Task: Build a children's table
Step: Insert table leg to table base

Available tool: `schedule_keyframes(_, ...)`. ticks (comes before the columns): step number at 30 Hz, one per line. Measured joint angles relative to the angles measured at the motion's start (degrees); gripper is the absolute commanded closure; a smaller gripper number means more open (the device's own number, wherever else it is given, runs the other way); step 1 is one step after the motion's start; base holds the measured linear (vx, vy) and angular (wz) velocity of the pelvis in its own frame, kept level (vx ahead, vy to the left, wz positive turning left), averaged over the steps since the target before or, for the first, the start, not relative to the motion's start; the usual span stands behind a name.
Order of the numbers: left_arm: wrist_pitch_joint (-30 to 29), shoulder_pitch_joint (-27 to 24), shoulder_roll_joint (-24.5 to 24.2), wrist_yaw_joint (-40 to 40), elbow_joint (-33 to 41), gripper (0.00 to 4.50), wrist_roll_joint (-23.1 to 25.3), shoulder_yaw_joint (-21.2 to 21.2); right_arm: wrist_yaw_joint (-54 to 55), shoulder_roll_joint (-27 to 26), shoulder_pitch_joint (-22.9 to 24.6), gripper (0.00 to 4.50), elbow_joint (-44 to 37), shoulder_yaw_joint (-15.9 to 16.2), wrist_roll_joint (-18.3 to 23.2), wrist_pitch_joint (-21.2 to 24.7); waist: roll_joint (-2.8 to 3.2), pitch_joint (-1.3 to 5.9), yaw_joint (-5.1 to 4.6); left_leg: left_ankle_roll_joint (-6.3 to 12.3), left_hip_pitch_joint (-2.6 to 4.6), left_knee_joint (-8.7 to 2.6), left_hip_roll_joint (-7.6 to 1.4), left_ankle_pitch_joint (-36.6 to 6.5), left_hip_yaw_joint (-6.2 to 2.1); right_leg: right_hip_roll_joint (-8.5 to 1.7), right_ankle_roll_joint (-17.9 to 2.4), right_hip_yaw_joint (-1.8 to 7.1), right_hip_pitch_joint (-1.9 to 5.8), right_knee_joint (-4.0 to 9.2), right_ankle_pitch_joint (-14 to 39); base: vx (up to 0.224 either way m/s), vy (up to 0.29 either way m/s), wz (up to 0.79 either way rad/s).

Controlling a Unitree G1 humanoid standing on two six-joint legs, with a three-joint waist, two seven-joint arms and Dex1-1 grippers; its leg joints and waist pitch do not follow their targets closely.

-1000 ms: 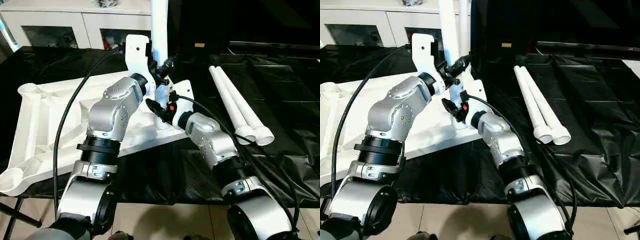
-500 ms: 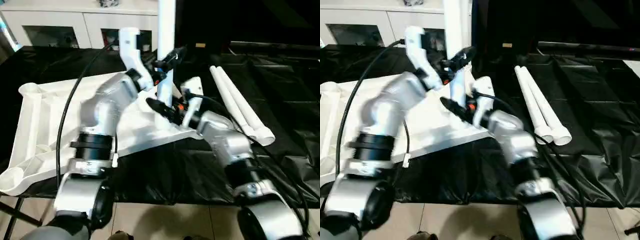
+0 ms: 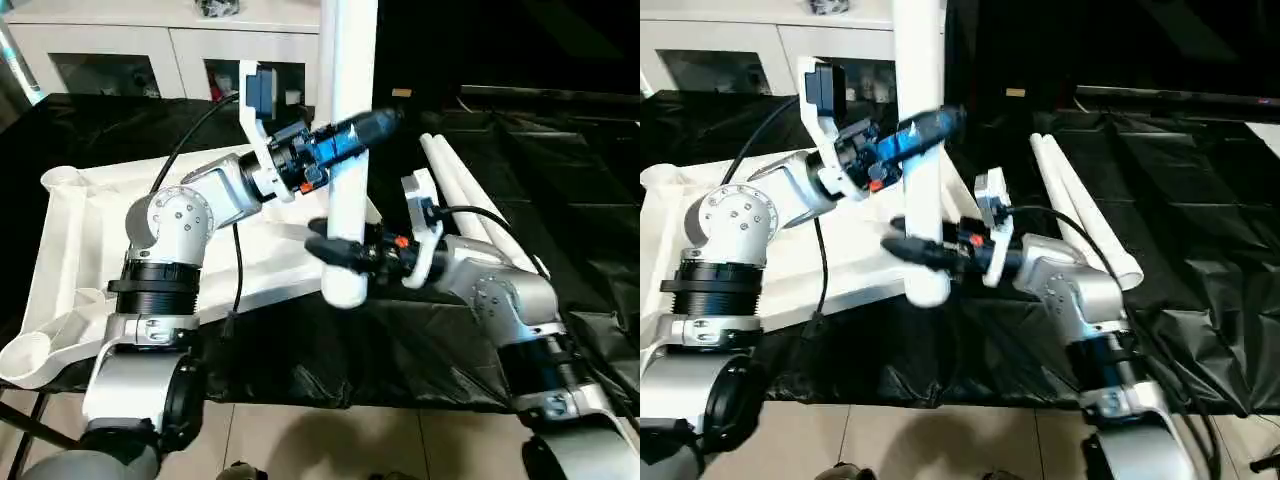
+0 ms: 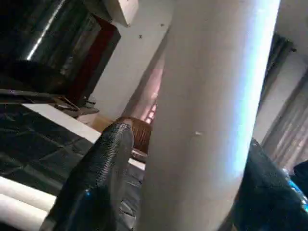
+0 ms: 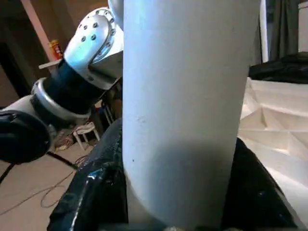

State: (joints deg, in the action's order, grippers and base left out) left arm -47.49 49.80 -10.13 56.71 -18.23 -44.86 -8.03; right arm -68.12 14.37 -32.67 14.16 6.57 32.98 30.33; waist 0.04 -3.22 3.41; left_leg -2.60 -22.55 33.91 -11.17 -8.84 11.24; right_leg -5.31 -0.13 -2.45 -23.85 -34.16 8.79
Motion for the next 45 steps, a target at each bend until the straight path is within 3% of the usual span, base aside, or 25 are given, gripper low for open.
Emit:
schedule_keyframes(8,1.61,0.0,0.94,-1.99,0.27,2.51,1.03,0.18,0.32,0.5,0.17,2.59,-0.59,-0.11,0.75,1.68,-0.01,0.0,0.01,0.0,-0.01,-0.01,0.0,0.0,0.0,0.0,0.0,-0.01,-0.01,0.0,0.0,0.0,0.0,0.0)
schedule_keyframes(9,1.8,0.0,1.15,-2.19,0.46,2.6,1.24,0.18,0.47,0.49,0.17,2.24,-0.7,-0.13,0.58,1.57,-0.01,0.0,0.01,0.0,-0.01,-0.01,0.0,0.0,0.0,0.0,0.0,-0.01,-0.01,0.0,0.0,0.0,0.0,0.0)
schedule_keyframes(12,3.01,-0.1,1.22,-3.0,0.54,2.63,1.78,0.22,1.55,0.3,0.13,1.86,-1.22,0.01,-0.11,1.28,-0.01,0.0,-0.03,0.0,0.0,-0.01,0.0,0.0,0.0,0.0,0.01,-0.01,-0.01,0.0,0.0,0.0,0.0,0.0)
schedule_keyframes(18,4.02,-0.92,0.9,-3.64,0.4,2.66,3.12,0.33,1.99,1.39,-0.43,1.44,-1.32,0.53,-1.4,1.51,-0.05,-0.02,-0.01,0.0,-0.03,-0.01,0.0,0.0,0.0,0.0,0.01,0.0,-0.03,0.01,0.01,0.0,0.0,0.0)
schedule_keyframes(34,4.54,-2.34,1.9,-3.18,0.56,2.67,3.94,2.23,-4.72,6.07,-5.89,1.43,2.72,0.66,0.24,7.24,-0.3,-0.1,0.15,0.01,-0.03,0.02,-0.02,0.0,0.01,0.0,0.01,-0.01,-0.03,-0.01,0.0,0.0,0.0,0.0)
schedule_keyframes(38,9.36,-2.27,3.89,-10.74,1.16,2.67,9.83,4.36,-0.21,5.05,-6.39,1.43,4.48,0.4,-2.44,6.06,-0.4,-0.09,0.14,0.0,-0.03,0.03,-0.02,0.0,0.01,0.0,0.02,0.0,-0.02,0.0,0.0,0.0,0.0,0.0)
schedule_keyframes(45,13.62,-1.21,5.86,-23.75,0.96,2.68,16.45,4.18,11.16,0.81,-6.44,1.43,6.83,0.12,-7.81,1.93,-0.43,-0.11,-0.18,0.0,-0.04,0.02,-0.04,0.0,0.01,0.01,0.04,-0.02,-0.07,-0.01,-0.01,0.0,0.0,0.0)
